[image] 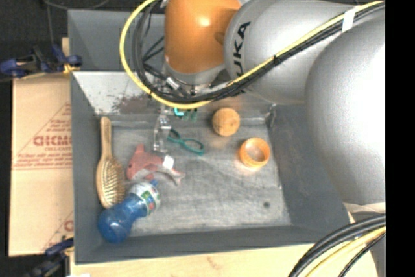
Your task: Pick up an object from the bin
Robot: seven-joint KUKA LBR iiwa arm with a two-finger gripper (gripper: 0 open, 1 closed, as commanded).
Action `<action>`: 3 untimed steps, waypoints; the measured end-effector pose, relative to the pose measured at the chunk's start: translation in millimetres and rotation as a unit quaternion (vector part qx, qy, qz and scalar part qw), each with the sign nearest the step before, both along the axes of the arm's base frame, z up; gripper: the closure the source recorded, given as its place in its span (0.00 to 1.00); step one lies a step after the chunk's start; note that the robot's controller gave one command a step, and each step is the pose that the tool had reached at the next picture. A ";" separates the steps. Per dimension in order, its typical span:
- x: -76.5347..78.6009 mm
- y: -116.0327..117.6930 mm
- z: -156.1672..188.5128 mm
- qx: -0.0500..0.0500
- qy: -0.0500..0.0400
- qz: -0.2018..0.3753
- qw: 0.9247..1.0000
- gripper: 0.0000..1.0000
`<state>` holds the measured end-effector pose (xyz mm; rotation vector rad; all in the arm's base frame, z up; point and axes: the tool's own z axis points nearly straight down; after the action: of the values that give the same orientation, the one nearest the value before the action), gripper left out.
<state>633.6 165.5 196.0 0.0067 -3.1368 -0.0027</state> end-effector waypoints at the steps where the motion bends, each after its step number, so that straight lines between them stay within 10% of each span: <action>1: 1.8 -0.7 5.5 0.001 -0.004 -0.001 1.000 0.00; 2: -6.5 -3.1 -45.1 0.001 -0.007 -0.032 0.999 0.00; 3: -33.0 -12.9 -122.1 0.001 -0.009 0.043 0.999 1.00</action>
Offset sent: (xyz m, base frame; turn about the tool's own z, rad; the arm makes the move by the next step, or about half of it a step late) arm -0.0233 -0.0060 -0.1260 0.1538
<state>600.6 152.7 73.9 0.1419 -3.1521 -0.0060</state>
